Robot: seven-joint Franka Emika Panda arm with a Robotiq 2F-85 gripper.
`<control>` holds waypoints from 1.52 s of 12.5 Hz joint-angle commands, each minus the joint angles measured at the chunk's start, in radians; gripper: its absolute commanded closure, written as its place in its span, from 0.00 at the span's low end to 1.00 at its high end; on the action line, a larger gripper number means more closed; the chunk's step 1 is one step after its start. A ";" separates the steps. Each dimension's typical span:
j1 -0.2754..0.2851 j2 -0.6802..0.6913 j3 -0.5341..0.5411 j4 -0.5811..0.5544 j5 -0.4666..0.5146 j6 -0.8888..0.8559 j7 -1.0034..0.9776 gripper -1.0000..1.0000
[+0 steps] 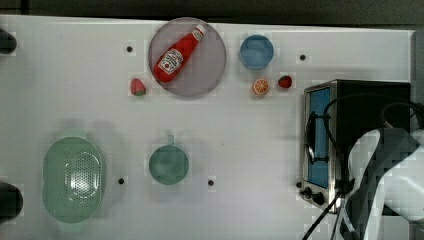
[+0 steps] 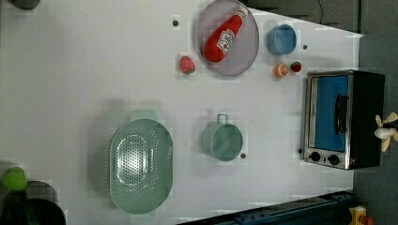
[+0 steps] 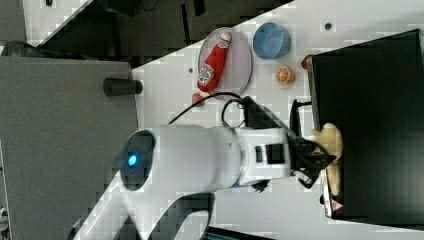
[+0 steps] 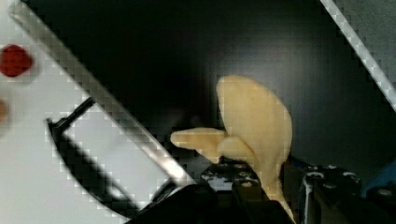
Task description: Pick banana from table and place on oven.
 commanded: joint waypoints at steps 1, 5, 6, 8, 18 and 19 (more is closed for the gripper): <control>0.009 0.004 0.017 0.038 -0.005 0.014 -0.138 0.69; 0.009 0.014 0.019 0.036 -0.005 0.012 -0.138 0.24; 0.009 0.014 0.017 0.036 -0.005 0.013 -0.138 0.13; 0.011 0.012 0.021 0.044 -0.005 0.012 -0.138 0.00; 0.112 -0.159 0.332 0.159 0.031 -0.244 0.255 0.00; 0.115 -0.179 0.377 0.158 0.031 -0.247 0.373 0.00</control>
